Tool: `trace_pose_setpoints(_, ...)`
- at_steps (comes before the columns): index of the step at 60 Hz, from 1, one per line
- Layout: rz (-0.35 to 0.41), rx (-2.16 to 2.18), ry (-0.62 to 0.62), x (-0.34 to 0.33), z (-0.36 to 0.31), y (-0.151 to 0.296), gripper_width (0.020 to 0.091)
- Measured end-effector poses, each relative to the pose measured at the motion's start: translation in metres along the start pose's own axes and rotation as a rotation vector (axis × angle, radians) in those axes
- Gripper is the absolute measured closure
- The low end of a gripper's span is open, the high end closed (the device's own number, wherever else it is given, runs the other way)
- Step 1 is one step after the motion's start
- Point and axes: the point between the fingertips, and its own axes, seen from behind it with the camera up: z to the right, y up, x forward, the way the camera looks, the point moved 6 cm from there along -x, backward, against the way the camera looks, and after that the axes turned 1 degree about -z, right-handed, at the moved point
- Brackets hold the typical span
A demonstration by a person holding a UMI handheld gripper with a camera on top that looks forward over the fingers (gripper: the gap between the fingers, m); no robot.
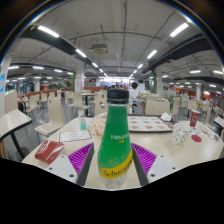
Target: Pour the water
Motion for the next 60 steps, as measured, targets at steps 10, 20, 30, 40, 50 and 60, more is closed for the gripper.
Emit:
trace_pose_setpoints(10,0.010,0.007,-0.023,0.023,-0.004,-0.006,0.0600)
trace_pose_setpoints(20,-0.097,-0.025,0.012,0.026,-0.003,-0.001,0.0697)
trace_pose_setpoints(30,-0.091,0.055,0.082,0.034,0.016,0.041,0.0715)
trace_pose_setpoints(40,0.008,0.379,0.110,0.068,0.096,0.131,0.0716)
trace_pose_setpoints(50,-0.107,1.170,0.241,0.115,0.190,0.121,0.0717)
trace_pose_setpoints(60,-0.272,1.835,0.440,0.131,0.209,0.092,0.0721)
